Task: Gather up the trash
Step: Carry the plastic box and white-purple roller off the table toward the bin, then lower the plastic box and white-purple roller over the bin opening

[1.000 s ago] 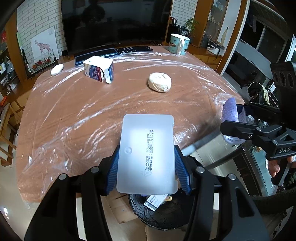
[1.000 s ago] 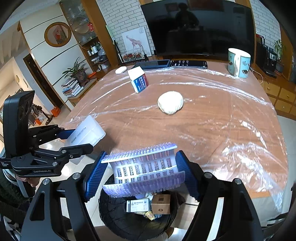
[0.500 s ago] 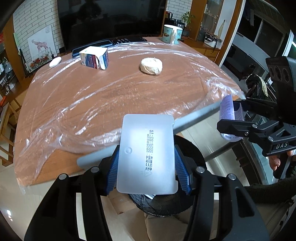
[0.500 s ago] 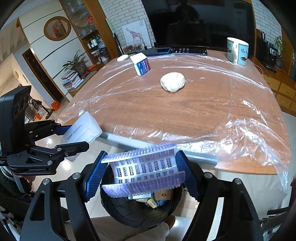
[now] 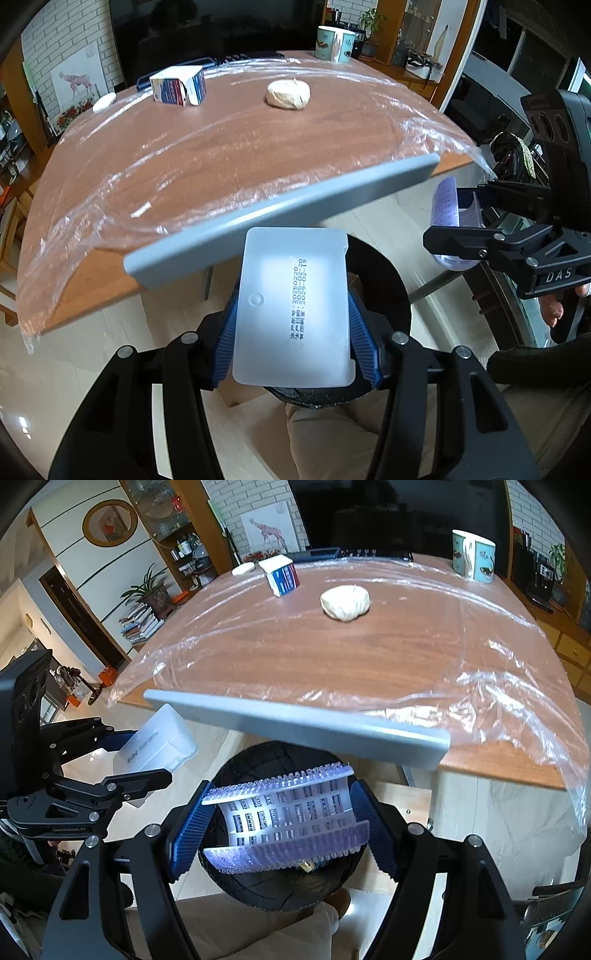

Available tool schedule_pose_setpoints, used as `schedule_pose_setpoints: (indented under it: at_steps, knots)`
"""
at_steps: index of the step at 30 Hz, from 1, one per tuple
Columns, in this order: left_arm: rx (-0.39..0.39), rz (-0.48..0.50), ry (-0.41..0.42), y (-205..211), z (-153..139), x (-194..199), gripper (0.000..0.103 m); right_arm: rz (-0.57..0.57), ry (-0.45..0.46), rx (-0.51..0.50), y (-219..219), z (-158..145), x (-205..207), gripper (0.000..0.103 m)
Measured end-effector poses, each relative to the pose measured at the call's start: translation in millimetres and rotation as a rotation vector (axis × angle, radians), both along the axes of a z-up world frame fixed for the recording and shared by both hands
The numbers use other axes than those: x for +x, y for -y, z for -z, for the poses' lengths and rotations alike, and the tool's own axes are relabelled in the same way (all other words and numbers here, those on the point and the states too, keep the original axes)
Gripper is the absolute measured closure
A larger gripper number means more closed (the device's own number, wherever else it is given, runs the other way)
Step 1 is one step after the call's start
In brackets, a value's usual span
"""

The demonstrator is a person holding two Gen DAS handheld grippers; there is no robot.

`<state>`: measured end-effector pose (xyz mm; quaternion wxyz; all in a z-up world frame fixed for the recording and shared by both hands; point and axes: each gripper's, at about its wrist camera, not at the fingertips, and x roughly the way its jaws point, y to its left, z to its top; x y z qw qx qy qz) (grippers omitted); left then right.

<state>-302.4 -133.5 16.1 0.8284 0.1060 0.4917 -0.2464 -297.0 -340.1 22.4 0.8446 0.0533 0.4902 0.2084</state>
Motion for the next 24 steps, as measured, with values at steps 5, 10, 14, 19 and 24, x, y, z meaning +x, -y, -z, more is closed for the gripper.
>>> schedule_pose_setpoints:
  at_steps: [5, 10, 14, 19, 24]
  knots:
    - [0.018, -0.002, -0.027, 1.8, 13.6, -5.9, 0.048, -0.002, -0.028, -0.007, -1.5, 11.9, -4.5, 0.028]
    - [0.034, -0.005, -0.045, 2.5, 24.2, -10.9, 0.048, -0.006, -0.053, -0.014, -4.6, 22.8, -8.1, 0.028]
    - [0.044, -0.011, -0.059, 3.0, 32.6, -11.7, 0.048, -0.015, -0.066, -0.023, -8.0, 30.2, -9.0, 0.028]
    - [0.064, -0.017, -0.081, 3.4, 46.5, -12.3, 0.048, -0.018, -0.082, -0.035, -11.4, 39.3, -6.8, 0.028]
    - [0.085, -0.021, -0.102, 5.7, 60.0, -10.7, 0.048, -0.017, -0.096, -0.052, -15.1, 49.3, -3.0, 0.028]
